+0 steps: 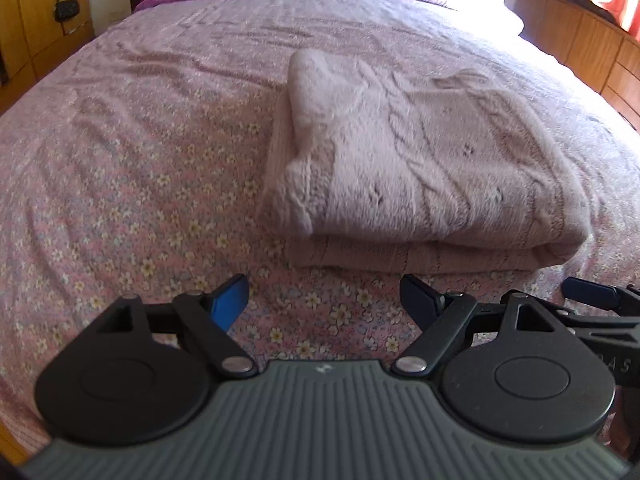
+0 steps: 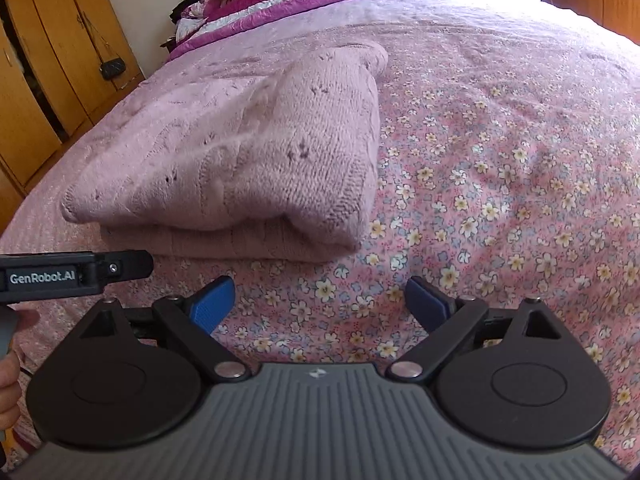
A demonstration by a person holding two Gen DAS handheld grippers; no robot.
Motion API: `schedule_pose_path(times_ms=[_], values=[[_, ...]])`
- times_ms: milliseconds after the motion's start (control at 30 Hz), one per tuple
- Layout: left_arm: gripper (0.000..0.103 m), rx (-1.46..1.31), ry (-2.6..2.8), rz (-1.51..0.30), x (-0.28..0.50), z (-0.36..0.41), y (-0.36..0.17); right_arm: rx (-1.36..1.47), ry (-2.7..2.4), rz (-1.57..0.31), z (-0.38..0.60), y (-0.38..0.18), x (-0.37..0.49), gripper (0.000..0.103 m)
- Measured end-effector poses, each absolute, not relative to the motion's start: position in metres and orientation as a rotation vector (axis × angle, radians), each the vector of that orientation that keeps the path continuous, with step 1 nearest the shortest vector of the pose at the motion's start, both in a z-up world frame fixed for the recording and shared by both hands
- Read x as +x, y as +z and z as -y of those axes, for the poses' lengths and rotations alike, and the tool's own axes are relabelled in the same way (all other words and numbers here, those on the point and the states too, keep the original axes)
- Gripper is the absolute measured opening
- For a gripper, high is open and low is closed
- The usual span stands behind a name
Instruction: Fold small clothes
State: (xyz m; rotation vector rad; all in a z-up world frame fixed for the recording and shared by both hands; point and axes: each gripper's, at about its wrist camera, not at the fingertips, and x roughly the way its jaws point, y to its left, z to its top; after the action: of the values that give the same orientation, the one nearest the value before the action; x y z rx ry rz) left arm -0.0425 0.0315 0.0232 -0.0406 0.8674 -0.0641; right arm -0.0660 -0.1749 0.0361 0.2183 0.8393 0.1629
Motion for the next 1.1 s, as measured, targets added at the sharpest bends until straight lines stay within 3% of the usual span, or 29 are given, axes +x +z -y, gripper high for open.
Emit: schedule_pose_path(times_ms=[267,1100], values=[[0.084,-0.027,-0.035,-0.902,-0.037,-0.029,0.013,0.161,0.146,-0.83,0.164,0.028,-0.065,0.103],[0.084,0.015,-0.023,-0.886,-0.042,-0.018,0.011,0.16,0.143,-0.809,0.165,0.019,-0.068,0.103]])
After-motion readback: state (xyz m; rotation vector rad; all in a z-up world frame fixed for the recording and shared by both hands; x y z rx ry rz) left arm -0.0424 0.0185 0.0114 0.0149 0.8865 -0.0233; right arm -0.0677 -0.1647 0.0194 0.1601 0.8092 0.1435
